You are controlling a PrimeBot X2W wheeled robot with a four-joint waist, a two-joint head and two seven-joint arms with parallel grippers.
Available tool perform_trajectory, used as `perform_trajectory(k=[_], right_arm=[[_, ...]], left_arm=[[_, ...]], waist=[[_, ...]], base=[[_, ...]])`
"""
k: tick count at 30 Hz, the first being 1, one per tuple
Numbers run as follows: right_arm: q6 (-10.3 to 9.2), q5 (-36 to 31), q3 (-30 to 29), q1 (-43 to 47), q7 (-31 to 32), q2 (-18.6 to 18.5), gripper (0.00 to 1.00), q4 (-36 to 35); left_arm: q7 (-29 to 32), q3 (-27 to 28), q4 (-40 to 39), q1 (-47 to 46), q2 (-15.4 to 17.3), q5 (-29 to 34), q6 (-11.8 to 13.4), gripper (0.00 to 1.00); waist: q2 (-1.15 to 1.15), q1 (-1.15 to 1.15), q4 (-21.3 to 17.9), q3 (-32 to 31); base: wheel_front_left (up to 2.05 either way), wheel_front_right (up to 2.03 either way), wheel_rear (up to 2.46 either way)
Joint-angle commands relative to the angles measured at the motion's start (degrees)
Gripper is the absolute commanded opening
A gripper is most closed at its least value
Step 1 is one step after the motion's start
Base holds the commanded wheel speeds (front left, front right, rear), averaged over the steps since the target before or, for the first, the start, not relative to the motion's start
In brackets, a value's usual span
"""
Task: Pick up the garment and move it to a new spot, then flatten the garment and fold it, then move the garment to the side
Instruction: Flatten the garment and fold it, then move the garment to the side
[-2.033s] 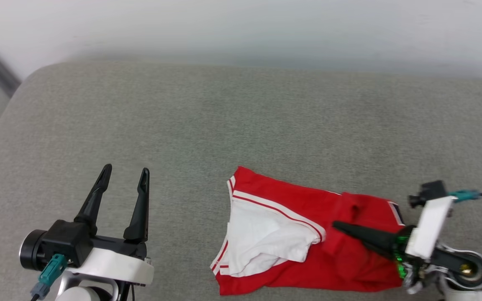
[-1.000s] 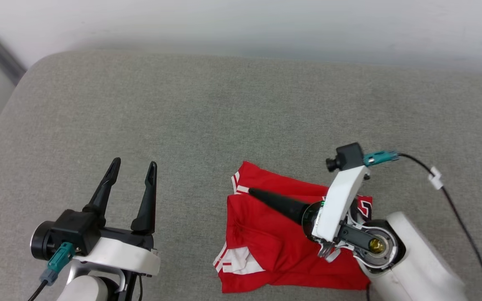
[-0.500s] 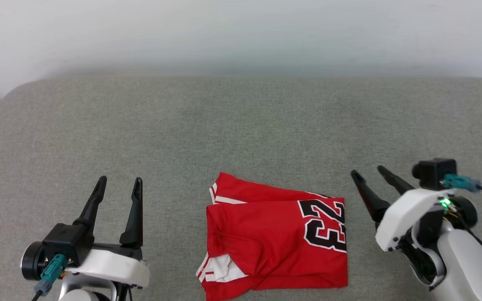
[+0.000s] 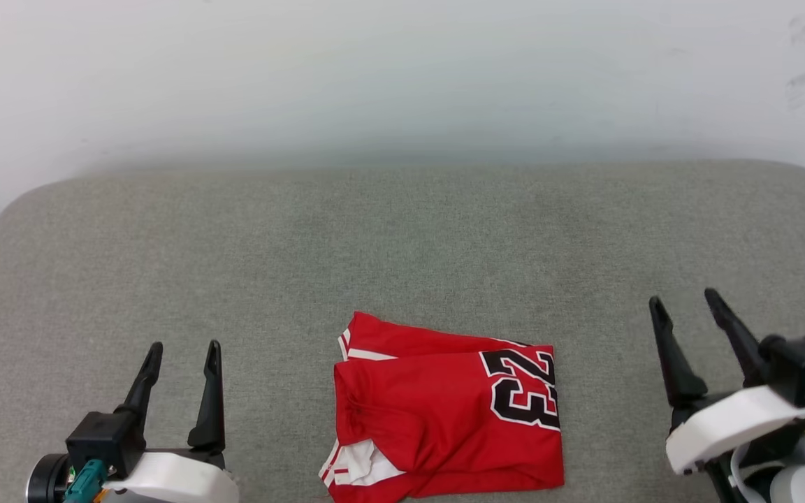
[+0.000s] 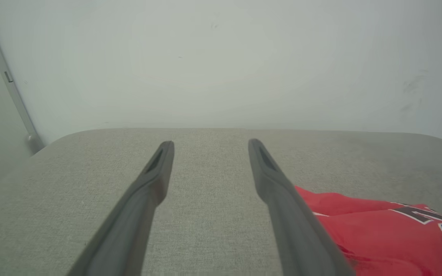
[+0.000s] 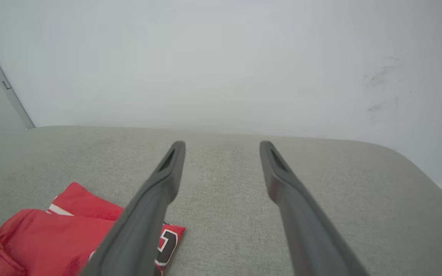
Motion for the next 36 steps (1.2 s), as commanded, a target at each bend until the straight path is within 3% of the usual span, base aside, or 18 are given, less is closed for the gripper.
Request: perform_trajectory(k=[1,10,17,22,32,36], right_arm=[[-0.02,-0.41,-0.14,1.02,0.2,0.27,1.0,-0.59],[-0.02,-2.02,-1.73,6.61,3.32,3.26,1.0,-9.07],[-0.02,-1.88,-2.25,7.31,4.75,4.17,1.0,-10.83],[-0.02,2.61,-3.28,7.96,8.79,4.53,1.0,-10.15],[-0.02,19.32,-10.62,6.65,32.65,-0.98,1.0,-1.0],[-0.02,25.3,-12.42,5.8,40.5,-0.68,1.0,3.72]], left_arm=[[-0.39,0.18,0.11,0.63,-0.1,0.18,0.03,1.0],[-0.38,1.19,1.15,1.78,-0.8,0.63,-0.72,1.0],[-0.38,1.72,1.69,1.22,-1.09,0.85,-0.93,1.0],[-0.39,2.49,1.15,0.98,-1.45,1.05,-0.97,1.0],[-0.39,3.6,-0.17,-0.55,-3.54,2.22,-1.65,1.0],[-0.34,3.92,-0.28,-1.39,-4.51,3.18,-2.48,1.0]], waist=[[0.0,0.0,-0.08,-0.36],[0.0,0.0,0.12,-0.82],[0.0,0.0,-0.14,-0.48],[0.0,0.0,-0.01,-0.37],[0.0,0.0,3.49,1.47],[0.0,0.0,6.03,2.69]], base=[[0.0,0.0,0.0],[0.0,0.0,0.0],[0.0,0.0,0.0],[0.0,0.0,0.0],[0.0,0.0,0.0],[0.0,0.0,0.0]])
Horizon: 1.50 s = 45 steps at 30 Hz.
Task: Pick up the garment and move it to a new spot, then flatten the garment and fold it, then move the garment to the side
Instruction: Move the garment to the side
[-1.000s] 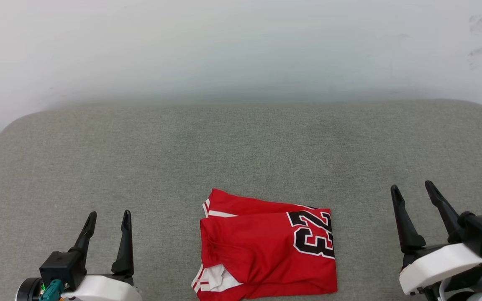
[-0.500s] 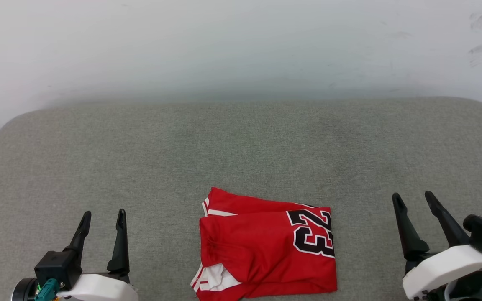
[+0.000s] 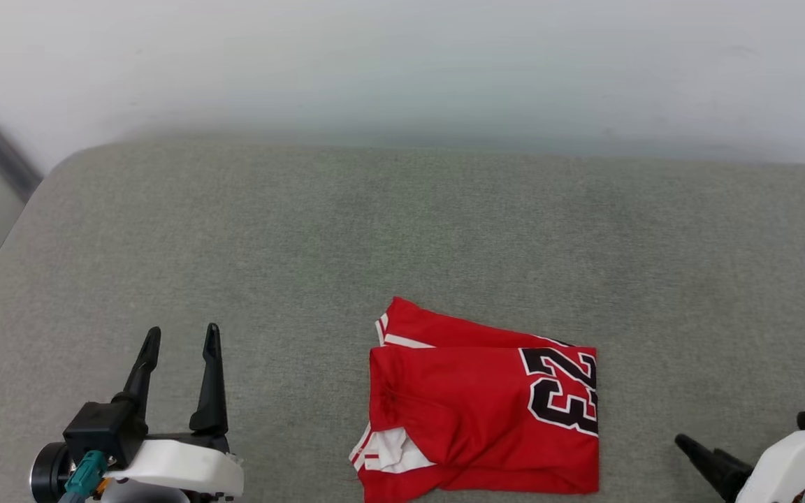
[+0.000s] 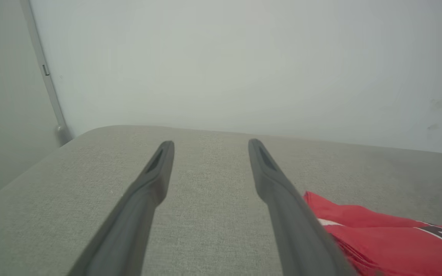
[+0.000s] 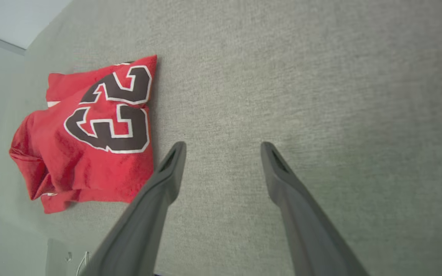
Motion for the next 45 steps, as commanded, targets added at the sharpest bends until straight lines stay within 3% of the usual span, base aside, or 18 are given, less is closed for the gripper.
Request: perform_trajectory(k=[1,6,15,16,18,24,30,37,38,45], right_arm=[[-0.02,1.6,-0.27,-1.27,1.24,1.14,1.0,0.89],[-0.02,7.84,0.04,-3.89,4.72,3.56,1.0,5.51],[-0.02,19.81,2.76,-9.7,3.26,5.2,1.0,11.1],[-0.02,20.58,3.33,-10.07,3.15,5.18,0.44,11.39],[-0.02,21.7,4.48,-10.71,2.64,4.68,0.0,11.57],[-0.02,21.86,10.19,-11.79,0.42,1.87,0.0,9.21],[-0.02,14.25,19.09,-12.65,-1.53,-4.04,0.0,6.61],[-0.03,0.17,26.14,-16.82,-2.11,-9.25,0.0,9.25],[-0.03,0.17,26.14,-16.82,-2.11,-9.25,0.0,9.25],[-0.03,-10.68,28.39,-25.41,-7.72,-10.83,0.0,13.75]], left_arm=[[-0.26,0.2,-0.03,-0.74,-0.35,0.44,-0.17,1.0],[-0.26,0.18,0.43,-2.11,-1.89,1.42,-1.6,1.0],[-0.26,1.94,2.02,-4.33,-4.44,3.13,-3.9,1.0],[-0.26,2.15,2.16,-4.33,-4.59,3.36,-4.19,1.0],[-0.26,2.73,2.38,-4.4,-4.82,3.81,-4.54,1.0],[-0.26,4.08,2.61,-4.44,-5.28,4.98,-5.51,1.0],[-0.26,5.34,1.9,-2.82,-5.04,5.87,-6.07,1.0],[-0.25,6.32,-0.08,-2.81,-4.75,6.6,-6.39,1.0],[-0.25,6.32,-0.08,-2.81,-4.75,6.6,-6.39,1.0],[-0.2,5.87,-2.38,-5.5,-3.65,7.63,-7.57,1.0]], waist=[[0.0,0.0,1.57,1.06],[0.0,0.0,4.89,3.2],[0.0,0.0,7.63,5.77],[0.0,0.0,7.69,5.87],[0.0,0.0,7.65,6.0],[0.0,0.0,6.11,5.16],[0.0,0.0,1.49,3.75],[0.0,0.0,-8.2,5.16],[0.0,0.0,-8.2,5.16],[0.0,0.0,-19.32,10.4]], base=[[0.0,0.0,0.0],[0.0,0.0,0.0],[0.0,0.0,0.0],[0.0,0.0,0.0],[0.0,0.0,0.0],[0.0,0.0,0.0],[0.0,0.0,0.0],[0.0,0.0,0.0],[0.0,0.0,0.0],[0.0,0.0,0.0]])
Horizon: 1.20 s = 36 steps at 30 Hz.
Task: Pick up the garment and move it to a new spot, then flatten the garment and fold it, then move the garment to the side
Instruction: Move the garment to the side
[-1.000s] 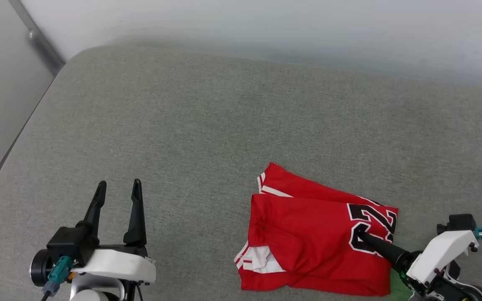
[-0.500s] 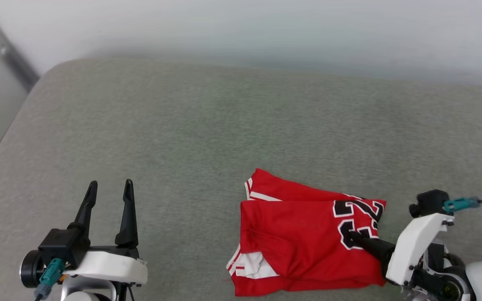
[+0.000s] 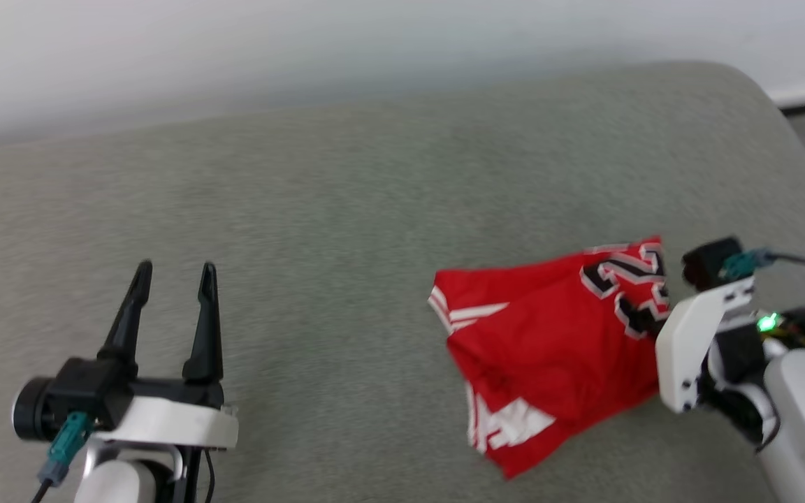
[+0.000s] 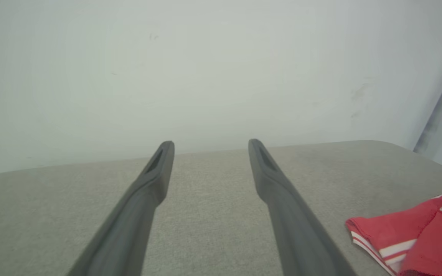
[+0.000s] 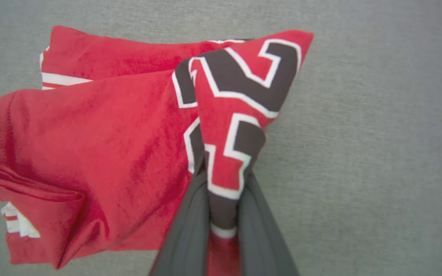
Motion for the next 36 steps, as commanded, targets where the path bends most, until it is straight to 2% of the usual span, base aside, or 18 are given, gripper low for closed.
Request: perform_trajectory(k=[1,5,11,19,24,25,26,27,30,36], right_arm=[[-0.04,-0.29,-0.24,-1.39,-0.64,-0.28,0.0,0.41],[-0.04,-4.93,-2.53,-6.37,-6.7,-0.98,0.0,4.34],[-0.04,-10.53,-9.51,-13.22,-14.83,-2.04,0.0,11.44],[-0.05,-17.47,-20.99,-21.39,-23.12,-2.55,0.0,21.27],[-0.04,-21.36,-27.74,-24.58,-28.1,-0.15,0.0,25.41],[-0.04,-22.22,-28.83,-25.14,-29.36,0.43,0.04,25.99],[-0.04,-23.1,-29.69,-25.6,-30.36,0.97,0.38,26.83],[-0.05,-23.99,-30.64,-25.91,-31.39,1.39,1.0,27.6],[-0.05,-26.81,-33.67,-26.54,-34.27,2.57,1.0,29.85],[-0.05,-31.61,-38.66,-27.43,-39.5,1.66,1.0,32.94]], left_arm=[[-0.1,-0.11,-0.31,-1.11,0.22,0.38,-0.13,1.0],[1.13,-1.46,-2.53,-4.41,1.77,1.58,-1.13,1.0],[4.73,-5.32,-8.13,-9.76,3.6,3.77,-3.1,1.0],[9.67,-7.86,-14.29,-15.19,7.22,4.98,-4.63,1.0],[12.26,-8.4,-17.3,-17.06,9.17,5.2,-4.99,1.0],[12.68,-8.41,-17.68,-17.28,9.45,5.2,-5.05,1.0],[12.91,-8.42,-17.9,-17.45,9.67,5.13,-5.08,1.0],[13.21,-8.44,-18.07,-17.51,9.81,5.03,-5.09,1.0],[13.26,-8.33,-18.07,-17.33,10.03,4.67,-4.99,1.0],[12.14,-8.36,-17.02,-15.84,9.33,4.18,-4.02,1.0]], waist=[[0.0,0.0,-6.05,4.56],[0.0,0.0,-10.07,9.2],[0.0,0.0,-13.84,16.86],[0.0,0.0,-15.14,25.07],[0.0,0.0,-14.87,28.8],[0.0,0.0,-14.82,29.25],[0.0,0.0,-14.74,29.52],[0.0,0.0,-14.65,29.67],[0.0,0.0,-14.33,29.5],[0.0,0.0,-13.52,26.97]], base=[[0.0,0.0,0.0],[0.0,0.0,0.0],[0.0,0.0,0.0],[0.0,0.0,0.0],[0.0,0.0,0.0],[0.0,0.0,0.0],[0.0,0.0,0.0],[0.0,0.0,0.0],[0.0,0.0,0.0],[0.0,0.0,0.0]])
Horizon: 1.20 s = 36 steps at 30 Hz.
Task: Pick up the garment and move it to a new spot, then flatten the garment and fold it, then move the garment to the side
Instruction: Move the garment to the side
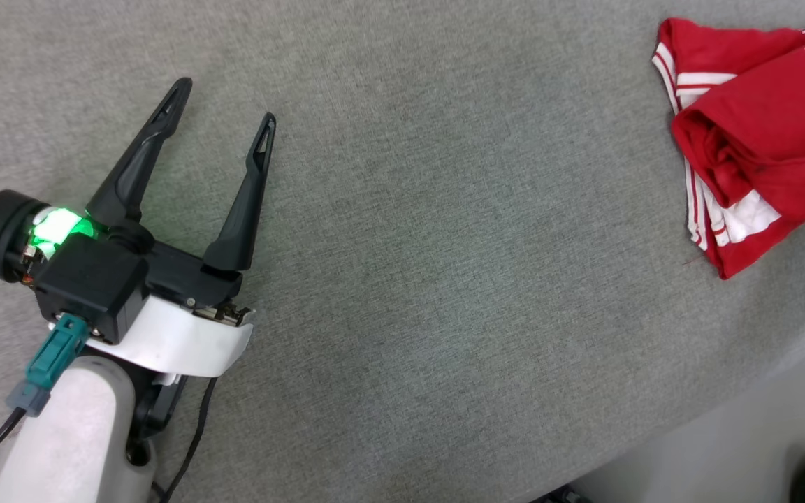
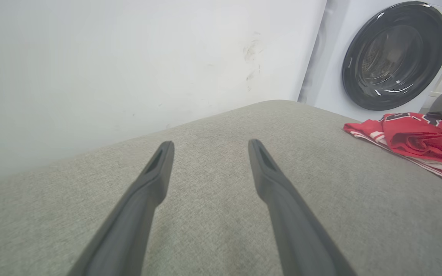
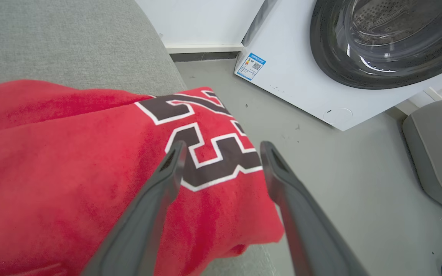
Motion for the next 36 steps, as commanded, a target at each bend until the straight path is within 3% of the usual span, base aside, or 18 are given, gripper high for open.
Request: perform_trajectory(k=[1,7,12,23,30,36], right_arm=[[-0.06,-1.11,-1.06,-0.77,-1.69,-0.82,1.0,0.52],[-0.06,-2.56,-1.48,2.36,-4.73,-0.69,1.0,-1.04],[-0.06,-2.1,1.02,6.89,-5.37,2.25,1.0,-5.6],[-0.06,3.72,11.0,21.02,-0.28,10.17,1.0,-23.81],[-0.06,8.58,16.64,27.84,3.27,11.5,1.0,-35.56],[-0.06,10.97,19.19,31.97,4.93,12.01,1.0,-41.57]], left_arm=[[-1.07,0.11,0.94,1.04,-0.3,-0.46,0.26,1.0],[-4.98,0.47,5.18,3.82,-2.46,-1.77,2.06,1.0],[-7.69,1.61,8.6,7.62,-4.49,-3.4,4.33,1.0],[-11.25,3.04,15.22,12.6,-8.35,-6.45,7.05,1.0],[-12.33,4.33,18.58,14.07,-9.22,-7.29,7.53,1.0],[-12.62,5.88,20.36,14.89,-9.22,-7.65,7.62,1.0]], waist=[[0.0,-0.01,0.63,-1.87],[0.0,-0.01,2.48,-7.97],[0.0,-0.01,4.29,-13.29],[0.0,-0.01,12.72,-21.6],[0.0,-0.01,18.99,-24.14],[0.0,-0.01,22.49,-26.15]], base=[[0.0,0.0,0.0],[0.0,0.0,0.0],[0.0,0.0,0.0],[0.0,0.0,0.0],[0.0,0.0,0.0],[0.0,0.0,0.0]])
